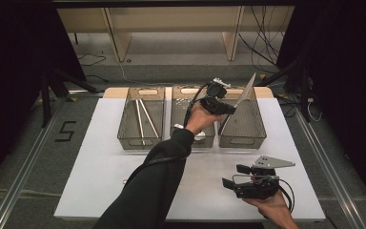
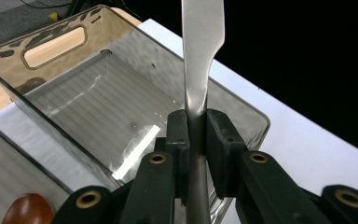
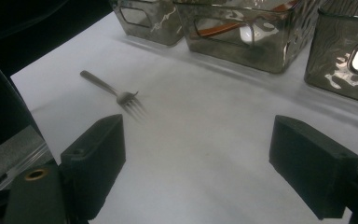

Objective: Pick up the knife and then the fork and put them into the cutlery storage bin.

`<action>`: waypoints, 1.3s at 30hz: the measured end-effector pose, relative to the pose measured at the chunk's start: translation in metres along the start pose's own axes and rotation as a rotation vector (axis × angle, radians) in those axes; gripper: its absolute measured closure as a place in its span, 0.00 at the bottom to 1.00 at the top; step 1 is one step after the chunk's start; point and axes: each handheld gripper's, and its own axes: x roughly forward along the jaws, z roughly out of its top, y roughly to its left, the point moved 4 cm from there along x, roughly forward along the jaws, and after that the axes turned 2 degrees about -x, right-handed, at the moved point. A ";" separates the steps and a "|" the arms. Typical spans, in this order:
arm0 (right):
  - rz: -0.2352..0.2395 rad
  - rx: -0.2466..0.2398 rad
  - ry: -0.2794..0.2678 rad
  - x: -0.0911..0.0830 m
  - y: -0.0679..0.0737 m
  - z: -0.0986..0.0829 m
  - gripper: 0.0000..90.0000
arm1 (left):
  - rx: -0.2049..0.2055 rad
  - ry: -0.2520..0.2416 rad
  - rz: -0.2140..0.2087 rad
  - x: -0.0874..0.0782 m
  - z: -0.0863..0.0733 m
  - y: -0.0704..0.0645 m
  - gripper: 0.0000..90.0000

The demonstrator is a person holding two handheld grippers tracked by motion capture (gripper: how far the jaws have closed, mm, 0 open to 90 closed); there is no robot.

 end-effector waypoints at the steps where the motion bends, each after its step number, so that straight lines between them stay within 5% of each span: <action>1: 0.000 0.000 0.000 0.000 0.000 0.000 0.21 | -0.002 -0.006 0.001 0.001 0.001 0.000 0.88; 14: 0.005 -0.004 -0.001 -0.001 0.001 0.000 0.21 | -0.018 -0.013 0.014 0.015 0.007 0.001 0.88; 39: 0.007 -0.003 -0.001 -0.002 0.001 -0.001 0.21 | -0.064 0.018 0.053 0.037 -0.012 0.011 0.88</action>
